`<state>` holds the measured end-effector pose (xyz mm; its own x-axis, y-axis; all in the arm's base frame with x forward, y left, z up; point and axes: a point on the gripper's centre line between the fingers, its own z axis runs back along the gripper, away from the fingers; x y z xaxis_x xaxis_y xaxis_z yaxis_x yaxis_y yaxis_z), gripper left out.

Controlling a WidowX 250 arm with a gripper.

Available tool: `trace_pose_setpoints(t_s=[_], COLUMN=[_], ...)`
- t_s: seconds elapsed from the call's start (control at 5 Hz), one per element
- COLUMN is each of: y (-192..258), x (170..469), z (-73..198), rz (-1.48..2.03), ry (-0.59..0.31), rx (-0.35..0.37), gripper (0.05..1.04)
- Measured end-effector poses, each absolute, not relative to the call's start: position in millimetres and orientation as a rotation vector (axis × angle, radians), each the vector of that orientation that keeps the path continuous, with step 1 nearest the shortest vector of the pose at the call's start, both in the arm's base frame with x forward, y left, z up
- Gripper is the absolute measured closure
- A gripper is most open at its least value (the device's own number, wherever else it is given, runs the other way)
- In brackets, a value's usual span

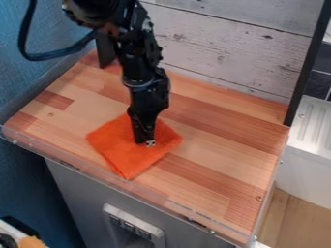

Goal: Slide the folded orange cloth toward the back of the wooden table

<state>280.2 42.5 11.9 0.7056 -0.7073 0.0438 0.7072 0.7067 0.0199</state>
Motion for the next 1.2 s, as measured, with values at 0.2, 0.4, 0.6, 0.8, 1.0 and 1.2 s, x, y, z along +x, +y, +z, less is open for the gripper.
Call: trace_pose_setpoints(t_s=[0.2,0.4,0.6,0.8,1.0,1.2], y=[55,67,81,92,105,115], x=[287,300,313,325,342,357], z=[12,10,11,11,11,11], rz=[-0.713,-0.611,-0.487,-0.362,-0.247,-0.158], ry=[-0.050,-0.047,-0.035,-0.009,0.022,0.043], rx=[-0.024,-0.042,-0.051,-0.055,-0.052,-0.036], gripper=[1.021,1.021,1.021,1.021,1.021,1.021])
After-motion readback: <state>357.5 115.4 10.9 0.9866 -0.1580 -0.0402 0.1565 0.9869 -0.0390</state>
